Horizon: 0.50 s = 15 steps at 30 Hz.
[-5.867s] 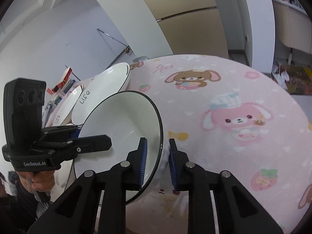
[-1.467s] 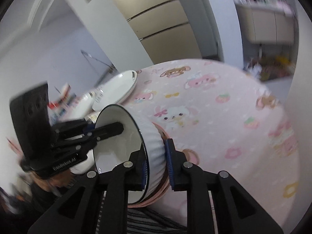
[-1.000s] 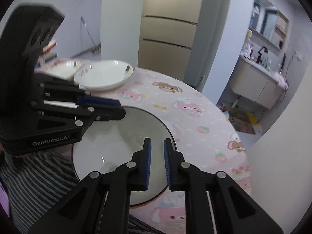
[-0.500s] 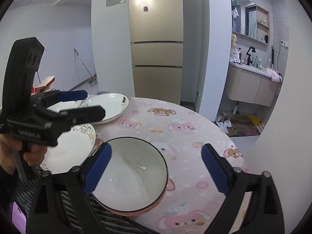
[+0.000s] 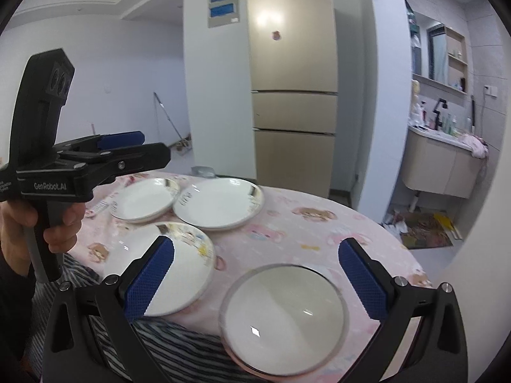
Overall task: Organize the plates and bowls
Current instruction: 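Withdraw both tools up from the nested bowls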
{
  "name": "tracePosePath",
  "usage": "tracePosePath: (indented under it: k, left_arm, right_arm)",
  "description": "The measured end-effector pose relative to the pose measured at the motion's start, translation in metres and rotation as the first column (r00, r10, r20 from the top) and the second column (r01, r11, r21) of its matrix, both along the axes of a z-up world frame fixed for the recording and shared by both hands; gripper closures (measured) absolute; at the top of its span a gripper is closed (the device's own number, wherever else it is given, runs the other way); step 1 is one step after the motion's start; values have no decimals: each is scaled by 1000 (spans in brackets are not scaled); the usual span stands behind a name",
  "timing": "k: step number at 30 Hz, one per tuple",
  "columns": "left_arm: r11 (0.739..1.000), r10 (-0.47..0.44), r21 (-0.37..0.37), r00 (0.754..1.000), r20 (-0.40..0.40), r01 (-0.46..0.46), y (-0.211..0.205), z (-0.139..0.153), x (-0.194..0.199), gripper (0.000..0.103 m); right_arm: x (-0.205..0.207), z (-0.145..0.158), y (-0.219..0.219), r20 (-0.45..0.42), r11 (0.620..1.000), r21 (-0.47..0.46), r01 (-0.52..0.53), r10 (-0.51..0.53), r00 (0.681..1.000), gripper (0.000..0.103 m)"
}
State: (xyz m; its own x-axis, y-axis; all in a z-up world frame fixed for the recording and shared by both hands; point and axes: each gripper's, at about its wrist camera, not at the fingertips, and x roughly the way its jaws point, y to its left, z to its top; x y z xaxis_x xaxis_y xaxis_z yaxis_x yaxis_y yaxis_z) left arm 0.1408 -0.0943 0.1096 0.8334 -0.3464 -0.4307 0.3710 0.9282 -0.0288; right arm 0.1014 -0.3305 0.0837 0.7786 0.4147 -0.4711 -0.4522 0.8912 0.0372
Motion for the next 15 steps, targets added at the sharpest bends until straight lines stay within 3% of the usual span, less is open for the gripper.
tracePosePath:
  k: [15]
  left_arm:
    - [988, 149, -30, 988, -40, -150, 102, -13, -17, 0]
  right_arm:
    - [15, -5, 90, -21, 991, 40, -124, 125, 992, 0]
